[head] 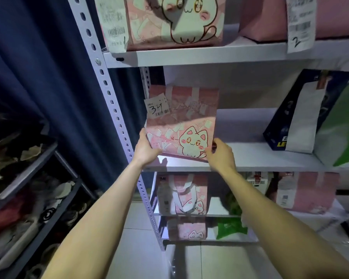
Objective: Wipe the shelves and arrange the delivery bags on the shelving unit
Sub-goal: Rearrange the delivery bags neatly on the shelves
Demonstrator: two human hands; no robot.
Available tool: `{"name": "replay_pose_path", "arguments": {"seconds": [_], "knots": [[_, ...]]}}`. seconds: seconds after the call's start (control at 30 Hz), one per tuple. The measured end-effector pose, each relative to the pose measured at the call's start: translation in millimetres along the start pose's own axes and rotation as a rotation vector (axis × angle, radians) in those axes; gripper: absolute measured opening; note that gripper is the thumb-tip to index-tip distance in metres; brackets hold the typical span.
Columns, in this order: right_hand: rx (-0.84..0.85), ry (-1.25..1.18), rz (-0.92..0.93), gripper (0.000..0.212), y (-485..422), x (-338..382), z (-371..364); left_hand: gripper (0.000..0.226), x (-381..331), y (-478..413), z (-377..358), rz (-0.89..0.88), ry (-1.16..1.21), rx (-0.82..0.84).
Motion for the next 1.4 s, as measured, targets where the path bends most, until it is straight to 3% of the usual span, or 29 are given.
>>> {"name": "replay_pose_path", "arguments": {"seconds": [0.27, 0.63, 0.77, 0.87, 1.0, 1.1, 1.27, 1.4], "knots": [[0.024, -0.051, -0.056, 0.042, 19.8, -6.7, -19.2, 0.101, 21.7, 27.5, -0.1, -0.101, -0.025, -0.006], [-0.006, -0.038, -0.040, 0.046, 26.5, 1.4, -31.9, 0.104, 33.5, 58.2, 5.3, -0.130, -0.127, -0.076], [0.009, -0.031, -0.040, 0.046, 22.1, 1.3, -30.0, 0.084, 29.7, 61.2, 9.4, -0.107, -0.203, -0.089], [0.013, -0.052, -0.033, 0.046, 20.8, -0.8, -25.7, 0.069, 26.3, 69.6, 16.7, -0.085, -0.300, -0.182], [0.021, -0.055, -0.011, 0.050, 23.7, -7.3, -13.5, 0.033, 5.2, 81.9, 26.7, -0.106, -0.466, -0.313], [0.041, 0.027, 0.021, 0.054, 26.0, -13.5, 0.6, 0.018, -15.7, 82.1, 13.7, -0.201, -0.487, -0.176], [0.132, 0.181, 0.105, 0.044, 31.5, -30.5, 32.4, 0.032, -48.9, 77.5, -43.9, -0.326, -0.539, 0.211], [0.155, 0.203, 0.121, 0.040, 40.7, -61.3, 71.7, 0.036, -82.8, 72.3, -97.5, -0.419, -0.591, 0.317]]}}
Point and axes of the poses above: each hand's wrist, its own y-axis away from the middle knuckle, its own z-axis out of the back of the hand, x = y × z, the point moved 5 cm from there along -y, towards the middle knuckle, and after that the axes turned 7 degrees about x, right-handed, at the moved point
